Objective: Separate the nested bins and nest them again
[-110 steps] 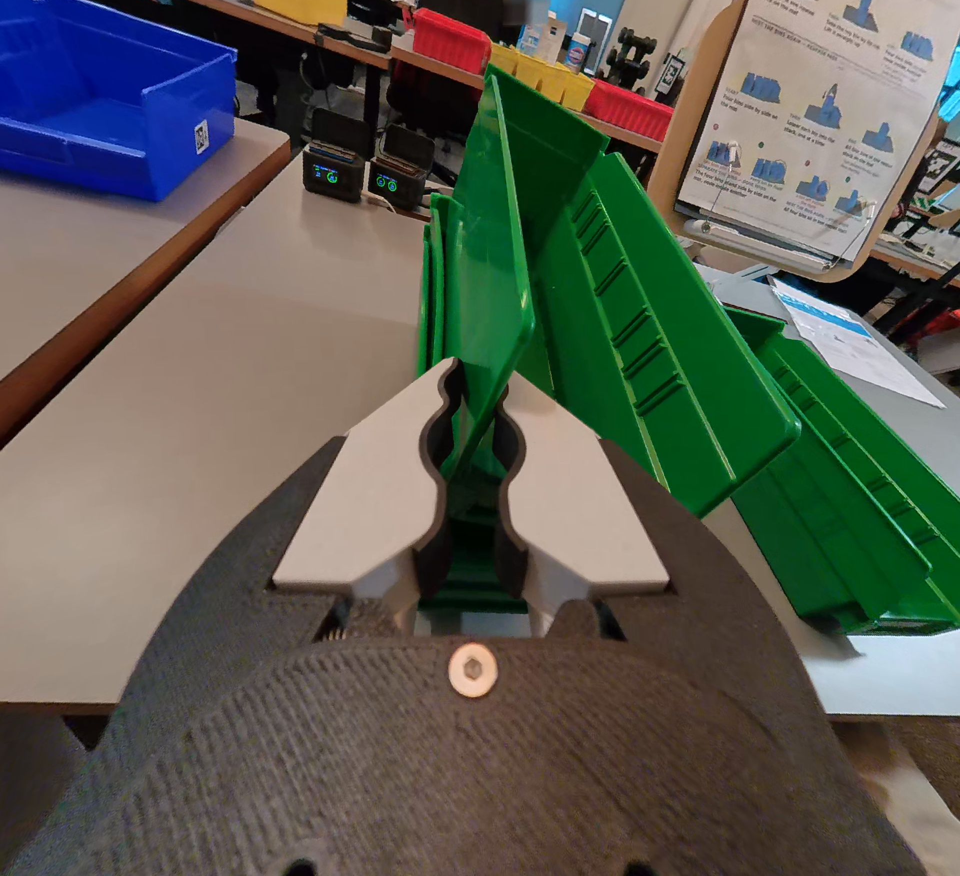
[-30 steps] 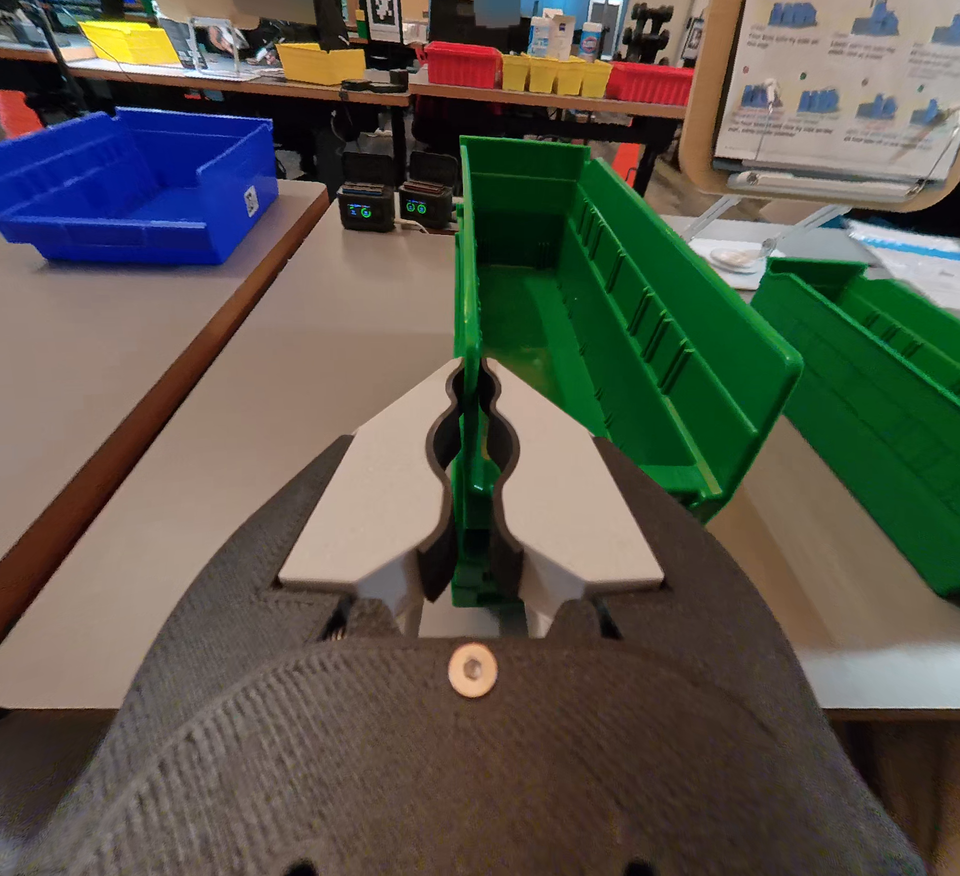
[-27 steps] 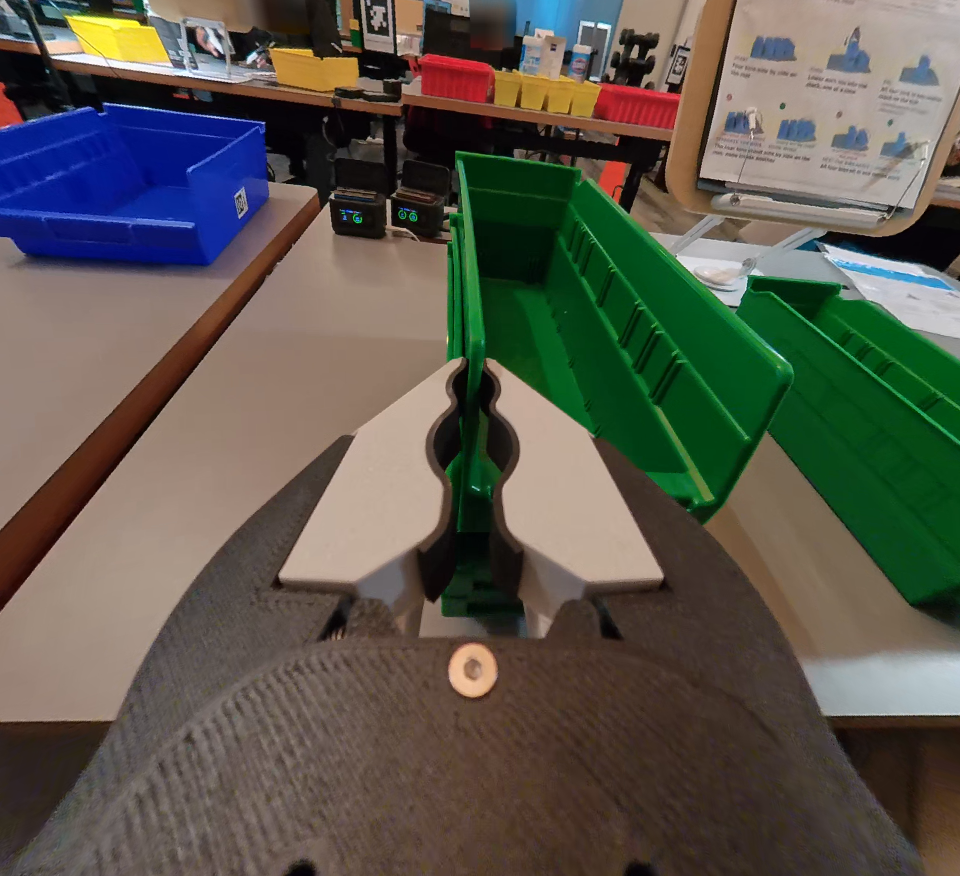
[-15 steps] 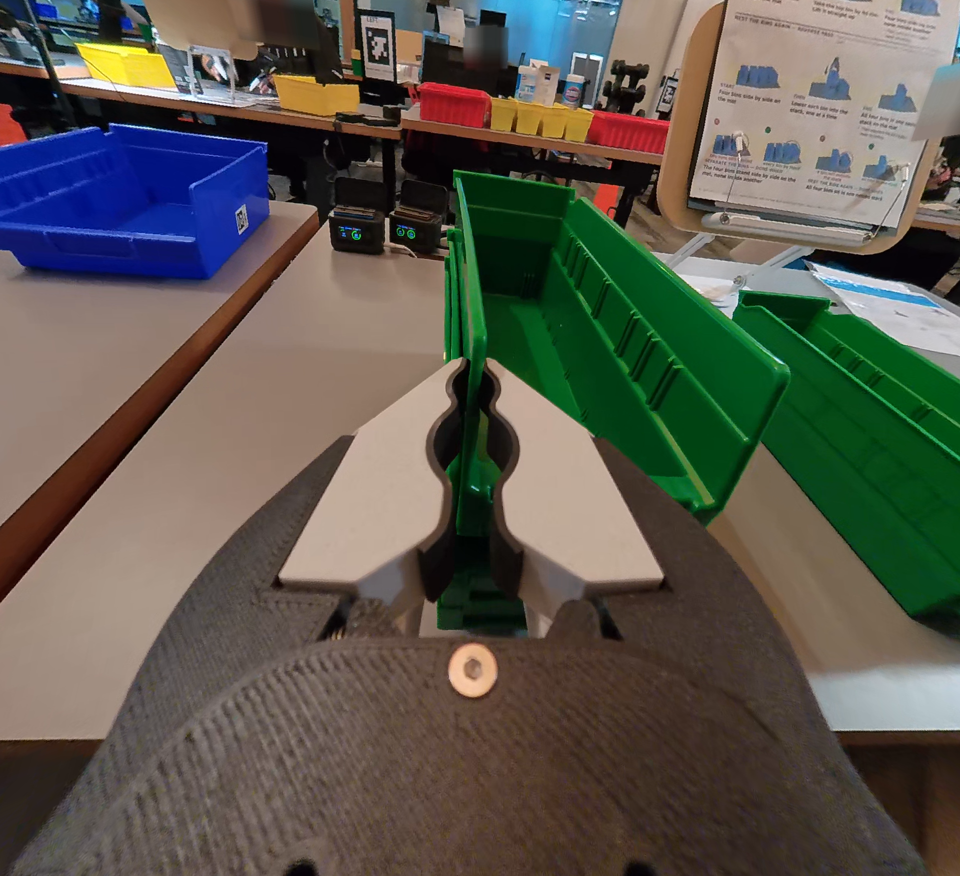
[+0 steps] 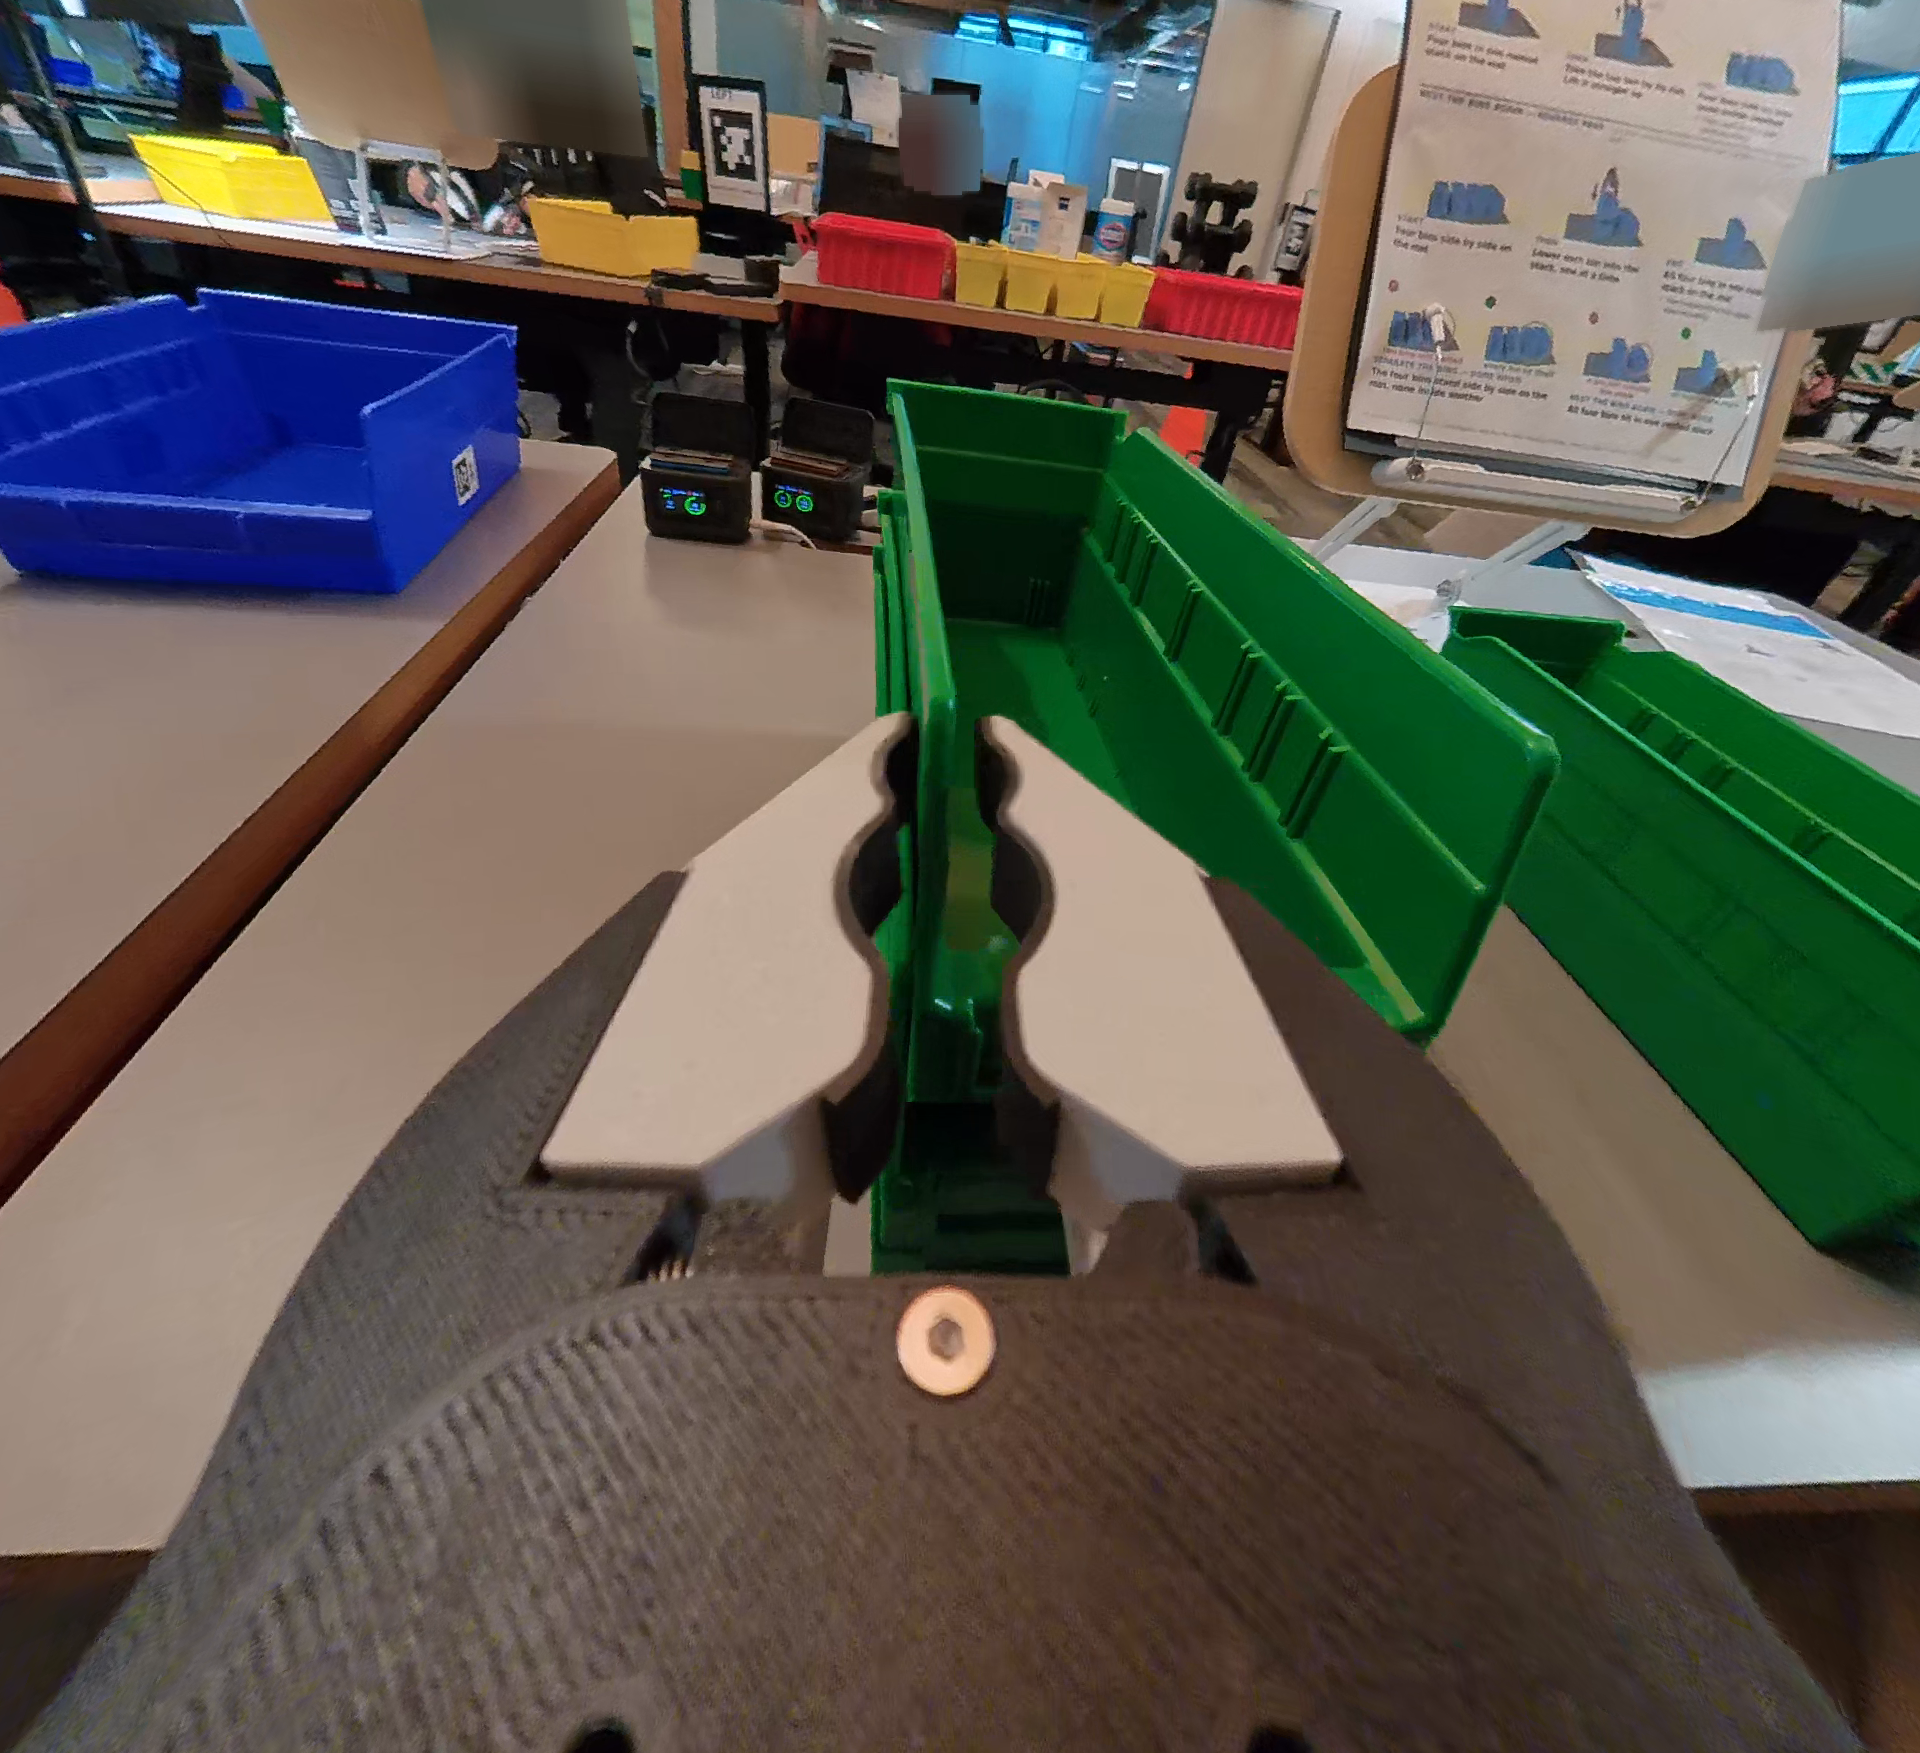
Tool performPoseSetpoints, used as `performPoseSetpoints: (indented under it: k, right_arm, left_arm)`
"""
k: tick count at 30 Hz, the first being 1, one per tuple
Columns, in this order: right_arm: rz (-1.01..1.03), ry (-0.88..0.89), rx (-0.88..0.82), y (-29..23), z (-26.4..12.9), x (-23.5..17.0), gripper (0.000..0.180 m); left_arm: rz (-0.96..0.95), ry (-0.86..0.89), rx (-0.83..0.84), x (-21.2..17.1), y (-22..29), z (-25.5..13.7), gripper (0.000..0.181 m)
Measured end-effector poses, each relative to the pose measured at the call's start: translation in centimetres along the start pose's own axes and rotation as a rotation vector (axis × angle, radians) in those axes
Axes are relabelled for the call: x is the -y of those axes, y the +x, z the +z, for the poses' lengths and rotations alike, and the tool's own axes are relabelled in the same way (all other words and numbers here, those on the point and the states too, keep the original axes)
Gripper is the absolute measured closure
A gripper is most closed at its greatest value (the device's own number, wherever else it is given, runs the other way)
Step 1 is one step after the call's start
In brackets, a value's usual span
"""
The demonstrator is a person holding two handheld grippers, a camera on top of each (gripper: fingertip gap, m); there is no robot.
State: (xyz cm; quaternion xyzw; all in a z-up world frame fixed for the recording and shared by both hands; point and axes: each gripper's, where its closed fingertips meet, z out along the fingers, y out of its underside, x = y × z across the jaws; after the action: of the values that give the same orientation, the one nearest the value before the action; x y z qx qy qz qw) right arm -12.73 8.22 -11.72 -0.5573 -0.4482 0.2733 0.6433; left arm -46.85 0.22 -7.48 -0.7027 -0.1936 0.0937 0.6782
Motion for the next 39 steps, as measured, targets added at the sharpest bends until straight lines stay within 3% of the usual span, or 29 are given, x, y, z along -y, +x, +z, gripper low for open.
performPoseSetpoints:
  k: [1,10,39]
  right_arm:
    - [-0.001,0.000,0.000,0.0,0.0,0.0,0.155]
    - [-0.008,-0.004,0.008,-0.2,0.0,-0.1,0.155]
    - [-0.019,-0.011,0.011,-0.2,-0.1,-0.3,0.155]
  left_arm:
    - [0.008,-0.002,0.025,-0.1,-0.3,0.0,0.181]
    - [0.150,-0.065,0.062,-1.1,-0.4,0.1,0.180]
    - [0.112,-0.026,0.043,-1.5,-0.5,0.2,0.181]
